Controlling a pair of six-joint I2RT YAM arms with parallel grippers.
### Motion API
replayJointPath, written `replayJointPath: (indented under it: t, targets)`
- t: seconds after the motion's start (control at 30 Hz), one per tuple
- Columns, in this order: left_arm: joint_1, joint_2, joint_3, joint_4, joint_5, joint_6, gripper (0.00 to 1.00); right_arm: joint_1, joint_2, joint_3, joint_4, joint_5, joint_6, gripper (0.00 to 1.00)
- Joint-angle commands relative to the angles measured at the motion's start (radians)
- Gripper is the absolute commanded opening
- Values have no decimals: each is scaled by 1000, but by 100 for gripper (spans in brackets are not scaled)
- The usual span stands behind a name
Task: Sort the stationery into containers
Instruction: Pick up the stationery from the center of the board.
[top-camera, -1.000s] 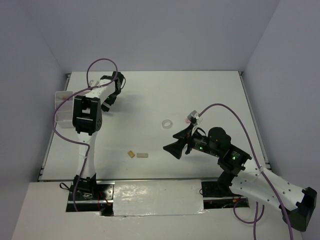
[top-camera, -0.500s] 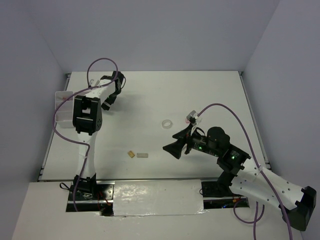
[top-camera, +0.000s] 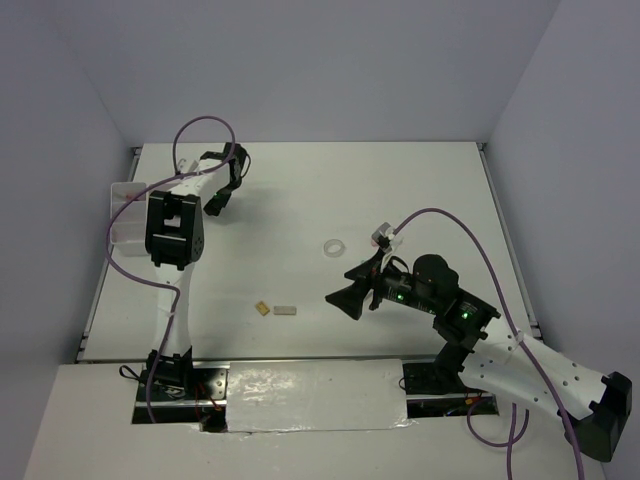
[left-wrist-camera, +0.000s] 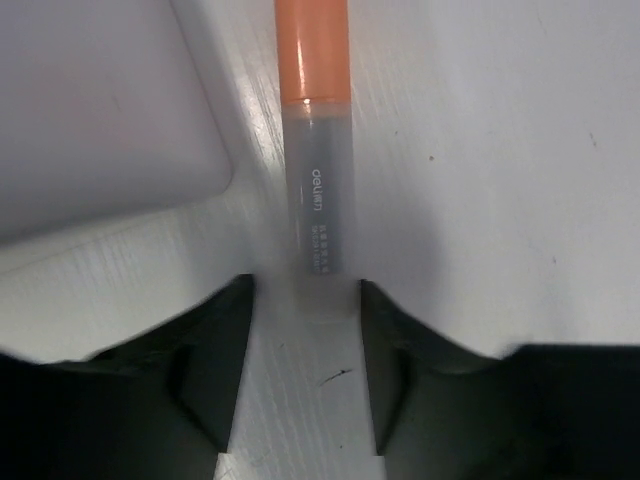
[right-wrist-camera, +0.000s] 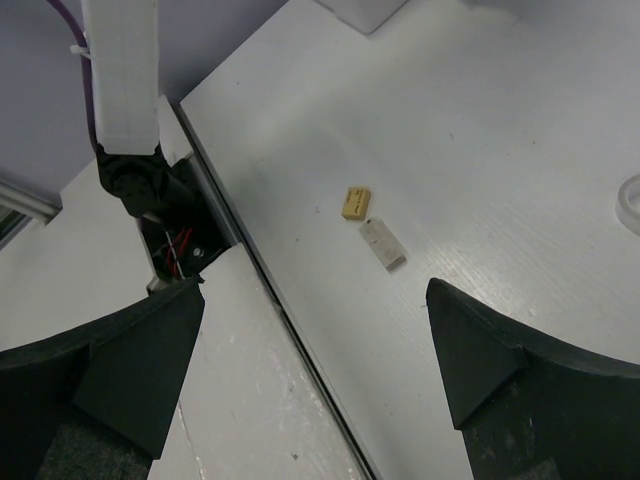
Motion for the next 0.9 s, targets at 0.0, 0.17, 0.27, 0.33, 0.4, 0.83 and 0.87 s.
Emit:
replayJointPath:
  t: [0.0,0.17,0.27,0.33,0.4,0.83,0.87]
  targets:
    - [9,26,5,-6,3,-25,58,-5,-6,-4,42,-8,-13,100]
    - [9,4,-41,32,35,-17,24,-5,-14,0,42,-7,-13,100]
    - [9,-5,-61,58,49,-2,8,-4,-23,1,42,-2,-13,99]
    - [8,-10,-81,85,63,10,0,-5,-26,1,42,-2,-13,99]
    - [3,-25,-104,139,81,58,0,-5,-26,1,42,0,-13,100]
    - [-110,-302,-278,671,86,651,0,-4,-24,9,38,19,-8,100]
    - [-113,-318,-291,681,84,668,0,-3,-26,10,38,29,-8,100]
